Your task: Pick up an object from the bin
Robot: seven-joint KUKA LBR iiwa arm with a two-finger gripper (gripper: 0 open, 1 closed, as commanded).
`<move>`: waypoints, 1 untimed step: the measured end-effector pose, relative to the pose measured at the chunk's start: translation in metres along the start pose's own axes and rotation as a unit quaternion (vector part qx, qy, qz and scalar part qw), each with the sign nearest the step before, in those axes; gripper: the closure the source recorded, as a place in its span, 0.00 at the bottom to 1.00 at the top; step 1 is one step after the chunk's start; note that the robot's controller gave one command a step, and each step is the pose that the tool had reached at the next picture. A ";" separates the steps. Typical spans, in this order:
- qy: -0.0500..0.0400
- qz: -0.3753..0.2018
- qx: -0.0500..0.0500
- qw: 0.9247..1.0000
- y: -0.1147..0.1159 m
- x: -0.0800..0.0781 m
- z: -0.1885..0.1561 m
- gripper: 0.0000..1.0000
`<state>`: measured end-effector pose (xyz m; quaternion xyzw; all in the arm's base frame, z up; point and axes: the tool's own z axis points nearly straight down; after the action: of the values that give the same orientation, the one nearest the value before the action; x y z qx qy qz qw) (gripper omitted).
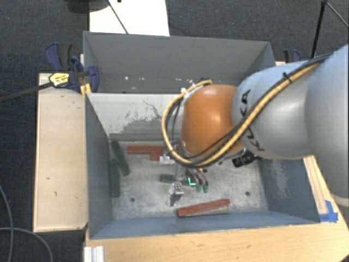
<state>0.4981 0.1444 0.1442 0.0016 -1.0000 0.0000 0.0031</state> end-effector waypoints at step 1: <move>-0.004 0.002 -0.001 1.000 -0.001 -0.002 -0.004 0.00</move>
Offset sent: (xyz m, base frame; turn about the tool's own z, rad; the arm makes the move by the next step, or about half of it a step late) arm 0.0586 -0.0429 -0.0742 -0.1044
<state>0.5003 0.1438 0.1478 -0.0007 -1.0000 -0.0005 -0.0006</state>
